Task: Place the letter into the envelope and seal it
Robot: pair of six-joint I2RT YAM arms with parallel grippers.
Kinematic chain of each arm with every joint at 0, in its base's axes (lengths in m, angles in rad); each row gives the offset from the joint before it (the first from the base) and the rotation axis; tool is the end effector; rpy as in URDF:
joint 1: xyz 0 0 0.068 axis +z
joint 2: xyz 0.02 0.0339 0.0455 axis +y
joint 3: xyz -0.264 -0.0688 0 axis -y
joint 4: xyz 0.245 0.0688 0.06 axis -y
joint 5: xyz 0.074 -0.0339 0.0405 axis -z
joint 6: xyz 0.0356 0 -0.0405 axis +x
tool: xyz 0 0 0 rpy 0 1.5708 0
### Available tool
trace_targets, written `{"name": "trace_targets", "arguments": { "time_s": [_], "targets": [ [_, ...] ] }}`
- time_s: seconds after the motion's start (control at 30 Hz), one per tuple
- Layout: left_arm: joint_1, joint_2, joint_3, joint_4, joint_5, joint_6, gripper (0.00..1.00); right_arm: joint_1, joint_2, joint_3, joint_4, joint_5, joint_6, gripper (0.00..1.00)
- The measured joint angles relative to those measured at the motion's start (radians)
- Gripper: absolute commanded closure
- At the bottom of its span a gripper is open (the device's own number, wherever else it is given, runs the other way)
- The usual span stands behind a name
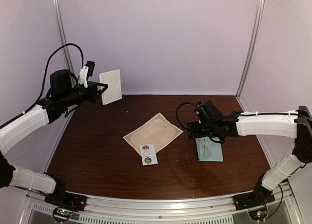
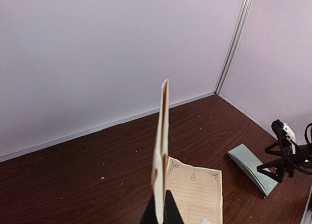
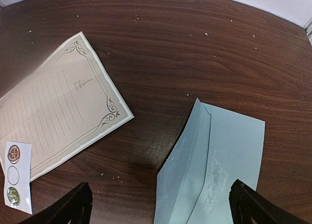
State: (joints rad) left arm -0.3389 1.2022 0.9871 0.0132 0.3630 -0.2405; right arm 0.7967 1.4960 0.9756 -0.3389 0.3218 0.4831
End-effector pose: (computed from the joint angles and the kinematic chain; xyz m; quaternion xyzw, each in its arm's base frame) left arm 0.2619 -0.1057 0.3446 0.1515 0.7555 -0.3117 0.5560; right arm 0.2269 0.2160 0.2254 -0.0894 0.9226 0.0848 0.3654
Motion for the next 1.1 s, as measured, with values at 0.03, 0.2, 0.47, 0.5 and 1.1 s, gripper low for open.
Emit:
{"name": "trace_targets", "arguments": {
  "time_s": [0.03, 0.2, 0.47, 0.5, 1.1],
  "targets": [
    [0.0, 0.0, 0.0, 0.0, 0.0, 0.0, 1.0, -0.007, 0.013, 0.0, 0.001, 0.002, 0.003, 0.03],
    [0.0, 0.0, 0.0, -0.001, -0.001, 0.0, 1.0, -0.018, 0.085, 0.008, 0.002, 0.005, 0.011, 0.11],
    [0.0, 0.0, 0.0, -0.016, 0.0, 0.0, 1.0, -0.025, 0.194, 0.035, 0.011, 0.006, 0.023, 0.31],
    [0.0, 0.0, 0.0, -0.017, 0.0, 0.0, 1.0, -0.028, 0.2, 0.035, 0.01, 0.007, 0.021, 0.34],
    [0.0, 0.008, 0.0, -0.027, -0.003, -0.001, 1.0, -0.058, 0.247, 0.021, 0.021, 0.002, 0.035, 1.0]
  ]
}}
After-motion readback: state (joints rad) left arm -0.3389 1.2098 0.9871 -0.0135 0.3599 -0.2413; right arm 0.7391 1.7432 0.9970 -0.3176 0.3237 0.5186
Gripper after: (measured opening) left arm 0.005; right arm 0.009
